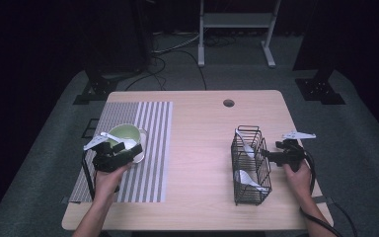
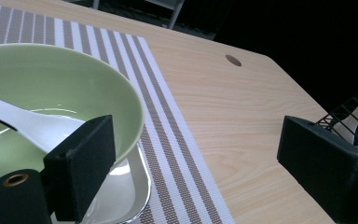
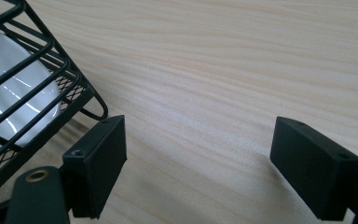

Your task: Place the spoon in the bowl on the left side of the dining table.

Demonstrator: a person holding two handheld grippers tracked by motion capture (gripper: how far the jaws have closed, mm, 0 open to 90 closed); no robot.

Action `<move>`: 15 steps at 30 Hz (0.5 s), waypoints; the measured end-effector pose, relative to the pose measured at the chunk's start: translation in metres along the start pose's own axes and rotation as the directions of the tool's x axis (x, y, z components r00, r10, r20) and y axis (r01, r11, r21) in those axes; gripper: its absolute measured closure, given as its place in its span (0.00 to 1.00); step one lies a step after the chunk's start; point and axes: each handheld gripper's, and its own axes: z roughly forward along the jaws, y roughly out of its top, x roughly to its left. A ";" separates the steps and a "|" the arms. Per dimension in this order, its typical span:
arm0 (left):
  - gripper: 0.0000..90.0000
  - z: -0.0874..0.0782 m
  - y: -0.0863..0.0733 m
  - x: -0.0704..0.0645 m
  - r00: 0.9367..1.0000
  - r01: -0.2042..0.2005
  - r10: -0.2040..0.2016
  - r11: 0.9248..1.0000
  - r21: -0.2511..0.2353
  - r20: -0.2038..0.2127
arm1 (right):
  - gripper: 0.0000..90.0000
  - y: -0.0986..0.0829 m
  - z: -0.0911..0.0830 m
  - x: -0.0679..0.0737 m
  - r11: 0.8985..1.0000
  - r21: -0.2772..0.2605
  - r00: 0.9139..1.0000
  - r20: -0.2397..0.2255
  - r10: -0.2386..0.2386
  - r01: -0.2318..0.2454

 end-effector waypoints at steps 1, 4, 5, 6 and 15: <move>0.12 0.001 0.000 -0.001 1.000 -0.003 0.003 1.000 0.004 0.004 | 0.19 0.000 0.000 0.000 1.000 -0.001 1.000 0.000 0.001 -0.001; 0.12 0.003 -0.002 -0.008 1.000 -0.019 0.019 1.000 0.012 0.017 | 0.19 0.000 0.000 0.000 1.000 0.000 1.000 0.000 0.001 -0.001; 0.12 0.003 -0.002 -0.008 1.000 -0.019 0.019 1.000 0.012 0.017 | 0.19 0.000 0.000 0.000 1.000 0.000 1.000 0.000 0.001 -0.001; 0.12 0.004 -0.003 -0.010 1.000 -0.024 0.023 1.000 0.016 0.020 | 0.19 0.000 0.000 0.000 1.000 0.000 1.000 0.000 0.001 -0.001; 0.12 0.009 -0.006 -0.019 0.999 -0.036 0.035 0.999 0.033 0.034 | 0.19 0.000 0.000 0.000 1.000 0.001 1.000 -0.001 0.002 -0.002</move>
